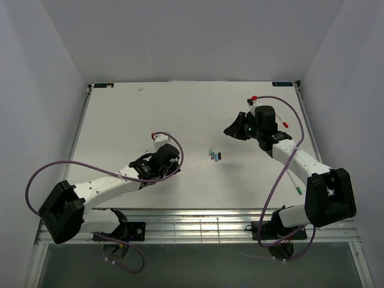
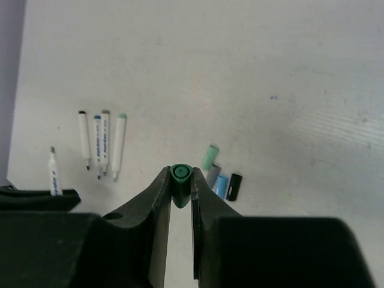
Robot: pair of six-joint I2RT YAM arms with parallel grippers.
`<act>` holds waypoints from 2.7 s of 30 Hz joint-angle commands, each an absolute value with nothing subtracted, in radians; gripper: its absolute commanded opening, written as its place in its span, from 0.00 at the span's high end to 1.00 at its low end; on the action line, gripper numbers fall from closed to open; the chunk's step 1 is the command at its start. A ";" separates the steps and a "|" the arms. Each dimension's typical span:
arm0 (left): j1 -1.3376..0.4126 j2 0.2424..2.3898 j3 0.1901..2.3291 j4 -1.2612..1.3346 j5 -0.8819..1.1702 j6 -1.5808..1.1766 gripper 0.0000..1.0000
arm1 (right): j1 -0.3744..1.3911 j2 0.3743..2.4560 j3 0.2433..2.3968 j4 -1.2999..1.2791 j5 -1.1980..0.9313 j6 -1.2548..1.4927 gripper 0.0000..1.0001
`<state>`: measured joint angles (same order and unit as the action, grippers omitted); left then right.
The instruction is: Open the pen caps
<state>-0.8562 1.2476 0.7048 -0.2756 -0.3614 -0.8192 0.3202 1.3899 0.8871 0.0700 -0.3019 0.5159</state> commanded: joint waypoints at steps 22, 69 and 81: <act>-0.489 1.423 0.712 -0.486 -0.627 -0.896 1.00 | 0.318 1.430 0.802 -0.130 -0.238 0.359 0.92; -0.457 1.358 0.597 -0.258 -0.405 -0.856 0.46 | 0.334 1.672 0.885 -0.025 -0.299 0.403 0.60; -0.460 1.213 0.623 -0.287 -0.382 -0.818 0.39 | 0.218 1.531 1.058 -0.262 -0.092 0.299 0.47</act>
<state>-0.4576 1.2552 0.5976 -0.2756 -0.3969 -0.8448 0.2924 1.5665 0.9611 -0.1761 -0.1833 0.3691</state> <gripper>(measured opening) 0.610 0.523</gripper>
